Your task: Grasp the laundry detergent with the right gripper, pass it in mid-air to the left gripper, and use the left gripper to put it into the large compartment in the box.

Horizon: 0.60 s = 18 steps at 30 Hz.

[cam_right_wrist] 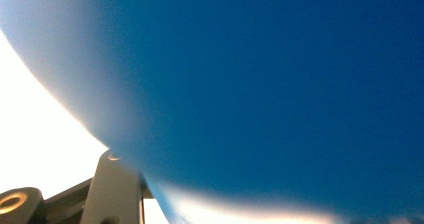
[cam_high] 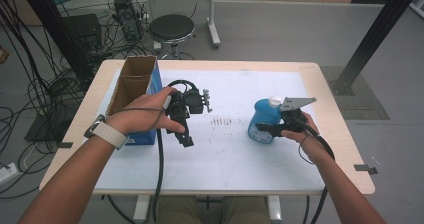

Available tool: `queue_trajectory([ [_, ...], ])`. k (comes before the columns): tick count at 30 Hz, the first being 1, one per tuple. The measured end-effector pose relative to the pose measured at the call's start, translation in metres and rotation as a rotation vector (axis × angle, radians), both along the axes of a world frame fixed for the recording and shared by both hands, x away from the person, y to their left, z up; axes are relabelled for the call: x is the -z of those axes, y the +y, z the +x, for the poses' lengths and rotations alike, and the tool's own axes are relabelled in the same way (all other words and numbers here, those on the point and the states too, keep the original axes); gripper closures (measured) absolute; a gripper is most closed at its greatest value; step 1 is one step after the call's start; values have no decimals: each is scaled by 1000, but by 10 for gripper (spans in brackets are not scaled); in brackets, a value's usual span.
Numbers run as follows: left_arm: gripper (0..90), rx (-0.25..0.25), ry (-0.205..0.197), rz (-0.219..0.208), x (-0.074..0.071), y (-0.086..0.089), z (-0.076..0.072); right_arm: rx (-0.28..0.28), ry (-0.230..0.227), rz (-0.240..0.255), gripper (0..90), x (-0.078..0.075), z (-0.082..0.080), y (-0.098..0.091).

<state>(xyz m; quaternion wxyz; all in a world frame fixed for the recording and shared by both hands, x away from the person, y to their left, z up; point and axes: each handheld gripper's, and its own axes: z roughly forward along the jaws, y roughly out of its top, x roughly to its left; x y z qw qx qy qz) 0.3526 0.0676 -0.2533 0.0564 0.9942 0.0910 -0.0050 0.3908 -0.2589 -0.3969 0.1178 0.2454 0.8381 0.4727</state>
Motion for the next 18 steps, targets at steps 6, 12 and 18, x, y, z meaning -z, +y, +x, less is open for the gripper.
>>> queue_trajectory([
  [6, 106, 0, 2, -1, 0, 0, 0, -2, 0, 1, 427, 0, 0, 0],
  [12, 106, 2, 3, 2, 1, -2, 0, -1, 0, 4, 426, 0, 0, 0],
  [18, 106, 2, 2, 3, 1, -2, 0, -1, 1, 6, 425, 1, 1, -1],
])
